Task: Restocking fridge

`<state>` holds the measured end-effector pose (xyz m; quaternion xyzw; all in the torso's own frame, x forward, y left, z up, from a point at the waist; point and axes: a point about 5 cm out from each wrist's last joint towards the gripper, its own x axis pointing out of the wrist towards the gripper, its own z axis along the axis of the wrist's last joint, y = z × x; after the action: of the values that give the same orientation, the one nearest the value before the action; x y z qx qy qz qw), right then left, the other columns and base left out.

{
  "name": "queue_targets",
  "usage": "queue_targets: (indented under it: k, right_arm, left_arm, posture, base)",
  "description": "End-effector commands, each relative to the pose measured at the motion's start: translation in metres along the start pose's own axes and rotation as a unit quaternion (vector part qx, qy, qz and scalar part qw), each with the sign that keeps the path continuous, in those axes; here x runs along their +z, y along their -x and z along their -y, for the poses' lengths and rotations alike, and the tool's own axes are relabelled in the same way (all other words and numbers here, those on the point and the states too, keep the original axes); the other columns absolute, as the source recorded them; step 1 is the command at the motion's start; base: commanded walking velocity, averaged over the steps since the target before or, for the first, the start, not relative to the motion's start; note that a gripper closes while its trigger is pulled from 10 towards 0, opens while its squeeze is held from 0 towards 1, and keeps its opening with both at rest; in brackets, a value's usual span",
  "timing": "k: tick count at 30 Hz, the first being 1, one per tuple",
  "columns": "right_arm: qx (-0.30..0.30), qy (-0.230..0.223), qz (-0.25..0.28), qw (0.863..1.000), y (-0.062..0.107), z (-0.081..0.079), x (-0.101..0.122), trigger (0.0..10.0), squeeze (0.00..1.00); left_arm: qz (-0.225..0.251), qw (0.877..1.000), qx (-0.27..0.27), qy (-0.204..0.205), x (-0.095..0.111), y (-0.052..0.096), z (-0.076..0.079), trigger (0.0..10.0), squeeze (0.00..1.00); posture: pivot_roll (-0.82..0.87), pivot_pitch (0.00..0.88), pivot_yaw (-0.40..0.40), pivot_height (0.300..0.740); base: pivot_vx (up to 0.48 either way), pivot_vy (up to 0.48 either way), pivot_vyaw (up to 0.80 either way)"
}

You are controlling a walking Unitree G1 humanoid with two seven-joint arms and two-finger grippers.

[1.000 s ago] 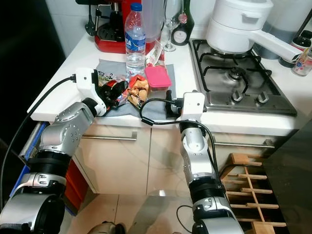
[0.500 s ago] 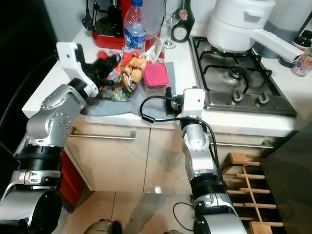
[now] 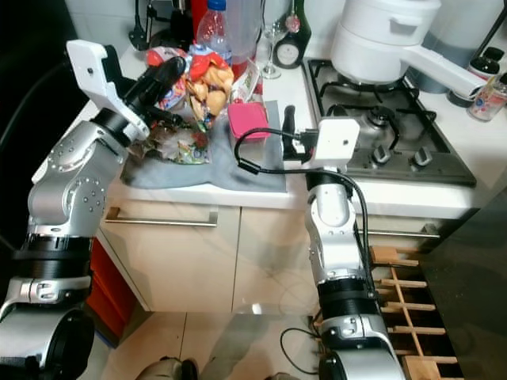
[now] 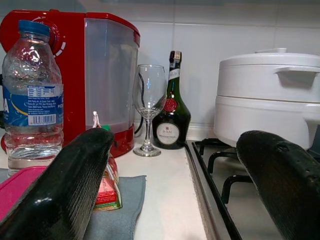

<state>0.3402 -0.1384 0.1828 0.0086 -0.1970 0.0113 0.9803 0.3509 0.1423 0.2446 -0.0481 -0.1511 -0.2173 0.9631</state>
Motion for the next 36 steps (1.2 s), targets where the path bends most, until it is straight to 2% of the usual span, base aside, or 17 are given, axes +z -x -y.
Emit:
queue_targets:
  k: [1,2,3,4,5,8,11,18,22,27,36]
  right_arm:
    - [-0.011,-0.006,0.003,1.000,-0.002,0.002,0.003,10.0,0.00]
    - [-0.013,-0.007,0.000,1.000,-0.001,0.002,0.002,10.0,0.00]
    - [-0.018,-0.009,0.002,1.000,0.001,0.001,0.003,10.0,0.00]
    - [-0.018,-0.009,0.002,1.000,0.001,0.001,0.003,10.0,0.00]
    - [-0.019,-0.010,0.008,1.000,0.001,0.000,0.006,10.0,0.00]
    - [-0.018,-0.012,0.018,1.000,0.001,-0.003,0.011,10.0,0.00]
    - [0.010,-0.003,0.034,0.999,-0.002,-0.011,0.016,10.0,0.00]
    - [0.013,-0.013,0.017,1.000,-0.007,-0.015,0.012,10.0,0.00]
    - [0.007,-0.017,0.002,1.000,-0.006,-0.012,0.006,10.0,0.00]
    - [-0.004,-0.020,-0.027,0.999,-0.001,-0.008,-0.007,10.0,0.00]
    - [-0.037,-0.025,-0.040,0.998,0.004,-0.002,-0.015,10.0,0.00]
  left_arm:
    - [0.004,1.000,0.009,-0.018,0.002,0.000,-0.002,0.0,0.00]
    - [0.001,1.000,0.013,-0.022,0.001,0.001,-0.003,0.0,0.00]
    - [-0.005,0.999,0.035,-0.033,-0.004,0.003,-0.005,1.6,0.00]
    - [-0.005,0.999,0.035,-0.033,-0.004,0.003,-0.005,1.6,0.00]
    - [-0.004,0.998,0.050,-0.039,-0.005,0.003,-0.007,9.8,0.00]
    - [0.001,0.996,0.071,-0.047,-0.003,0.004,-0.010,10.0,0.00]
    - [0.026,0.994,0.080,-0.069,0.005,0.003,-0.010,10.0,0.00]
    - [0.042,0.988,0.099,-0.114,0.010,0.002,-0.010,10.0,0.00]
    - [0.040,0.984,0.096,-0.142,0.008,0.001,-0.008,10.0,0.00]
    - [0.040,0.983,0.097,-0.152,0.007,0.000,-0.009,10.0,0.00]
    - [0.031,0.982,0.071,-0.175,0.006,-0.003,-0.007,10.0,0.00]
  posture:
    - [0.04,0.000,-0.009,0.740]
    - [0.04,0.000,-0.009,0.740]
    - [0.04,0.000,-0.014,0.740]
    - [0.04,0.000,-0.014,0.740]
    - [0.05,0.000,-0.018,0.740]
    - [0.06,0.000,-0.026,0.740]
    - [0.07,0.000,-0.038,0.740]
    - [0.07,0.000,-0.051,0.740]
    - [0.07,0.000,-0.049,0.740]
    - [0.06,0.000,-0.039,0.740]
    - [0.06,0.000,0.002,0.740]
  base:
    - [0.000,0.000,0.00]
    - [0.000,0.000,0.00]
    - [0.000,0.000,0.00]
    - [0.000,0.000,0.00]
    - [0.000,0.000,0.00]
    - [0.000,0.000,0.00]
    - [0.000,0.000,0.00]
    - [0.000,0.000,0.00]
    - [-0.292,0.000,0.00]
    - [-0.322,0.000,0.00]
    - [-0.312,0.000,0.00]
